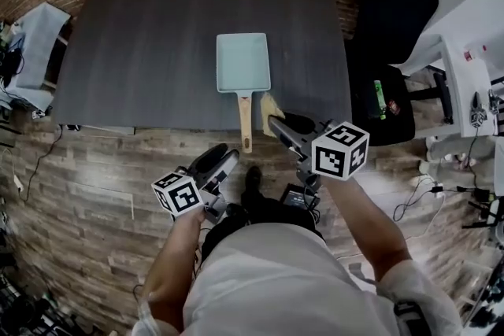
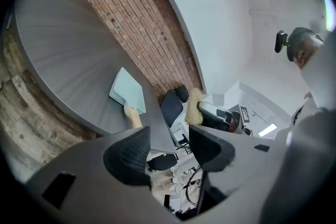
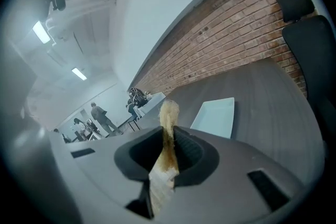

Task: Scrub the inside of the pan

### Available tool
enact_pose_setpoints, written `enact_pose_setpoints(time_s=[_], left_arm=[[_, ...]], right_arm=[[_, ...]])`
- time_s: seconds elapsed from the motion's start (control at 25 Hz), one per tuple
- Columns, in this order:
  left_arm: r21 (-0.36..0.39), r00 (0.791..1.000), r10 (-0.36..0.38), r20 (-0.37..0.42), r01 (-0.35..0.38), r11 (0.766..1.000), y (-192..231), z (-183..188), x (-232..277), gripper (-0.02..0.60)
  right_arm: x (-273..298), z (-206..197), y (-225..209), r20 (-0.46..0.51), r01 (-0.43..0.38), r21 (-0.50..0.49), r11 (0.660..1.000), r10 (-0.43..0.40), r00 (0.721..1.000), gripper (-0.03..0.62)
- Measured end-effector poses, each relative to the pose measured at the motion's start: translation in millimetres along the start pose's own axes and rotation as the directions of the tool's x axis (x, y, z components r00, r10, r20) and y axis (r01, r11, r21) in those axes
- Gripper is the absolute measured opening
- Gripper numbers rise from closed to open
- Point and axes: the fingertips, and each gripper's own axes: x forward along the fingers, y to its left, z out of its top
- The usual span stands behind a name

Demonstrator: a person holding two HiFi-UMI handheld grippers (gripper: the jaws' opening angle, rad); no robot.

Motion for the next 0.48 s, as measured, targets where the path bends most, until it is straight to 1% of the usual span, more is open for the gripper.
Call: enact_pose_setpoints(time_s=[0.16,0.24,0.4,0.48], left_arm=[[-0.024,0.996,0.073,-0.058,-0.074,0.997,37.3,-3.5,32.8,0.253],[-0.034,0.992,0.094,-0.085,-0.097,0.995,51.4,-7.1,47.0,0.259],[-0.042,0.984,0.101,-0.144,-0.108,0.993,70.7,-11.5,72.5,0.268],[-0.059,0.982,0.084,-0.168,-0.095,0.994,78.5,-10.9,83.4,0.270]], right_arm=[[25.7,1.2,-31.2,-0.054,0.006,-0.012,1.000,-0.007,0.999,0.061],[38.3,-0.4,-43.1,-0.087,0.013,-0.032,0.999,-0.016,0.996,0.061],[63.7,3.9,-60.5,-0.136,0.031,-0.086,0.996,-0.043,0.990,0.061],[79.9,9.9,-66.8,-0.150,0.046,-0.123,0.991,-0.064,0.987,0.061]])
